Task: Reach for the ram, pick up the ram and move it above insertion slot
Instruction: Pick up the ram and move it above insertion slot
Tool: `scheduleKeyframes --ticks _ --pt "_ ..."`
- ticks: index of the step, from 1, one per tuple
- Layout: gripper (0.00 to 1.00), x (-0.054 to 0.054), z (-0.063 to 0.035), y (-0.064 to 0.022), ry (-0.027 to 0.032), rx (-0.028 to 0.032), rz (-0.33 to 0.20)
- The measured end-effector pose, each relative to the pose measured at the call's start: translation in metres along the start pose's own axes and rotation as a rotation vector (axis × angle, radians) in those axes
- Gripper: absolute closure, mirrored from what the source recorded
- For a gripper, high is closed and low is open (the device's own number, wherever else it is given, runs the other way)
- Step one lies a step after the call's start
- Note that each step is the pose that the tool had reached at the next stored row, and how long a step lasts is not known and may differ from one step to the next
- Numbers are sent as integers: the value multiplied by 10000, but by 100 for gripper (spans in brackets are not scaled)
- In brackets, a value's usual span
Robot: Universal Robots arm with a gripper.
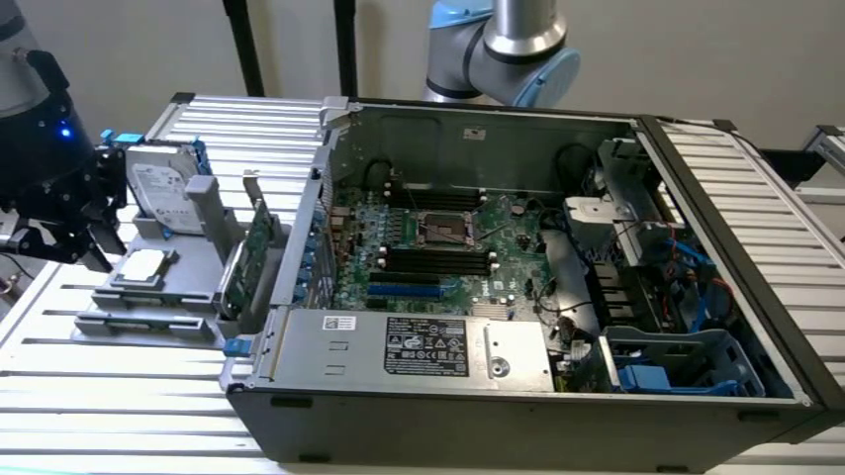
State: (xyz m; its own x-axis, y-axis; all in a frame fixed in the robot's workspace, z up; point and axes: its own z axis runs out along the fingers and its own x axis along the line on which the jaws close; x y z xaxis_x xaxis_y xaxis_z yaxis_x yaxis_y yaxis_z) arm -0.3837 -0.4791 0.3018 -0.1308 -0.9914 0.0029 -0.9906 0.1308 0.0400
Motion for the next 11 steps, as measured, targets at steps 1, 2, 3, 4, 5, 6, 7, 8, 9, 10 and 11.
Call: scheduleKeyframes --ticks 1,2,3,4,5,6,7,8,9,10,11 --pt "69 0 18 -1 1 0 -17" --pt "69 0 36 -1 2 -1 -32" --pt "69 0 54 -2 2 0 -47" --pt "69 0 73 -3 3 0 -61" --pt "69 0 91 -4 2 1 -74" --pt "69 0 109 -4 3 1 -86" --pt "69 0 127 -5 4 0 -99" --pt "69 0 146 -6 4 0 -110" --pt "69 -1 164 -7 5 0 -123" --pt "69 0 182 -7 6 0 -138" --pt "69 0 200 -8 7 0 -152"
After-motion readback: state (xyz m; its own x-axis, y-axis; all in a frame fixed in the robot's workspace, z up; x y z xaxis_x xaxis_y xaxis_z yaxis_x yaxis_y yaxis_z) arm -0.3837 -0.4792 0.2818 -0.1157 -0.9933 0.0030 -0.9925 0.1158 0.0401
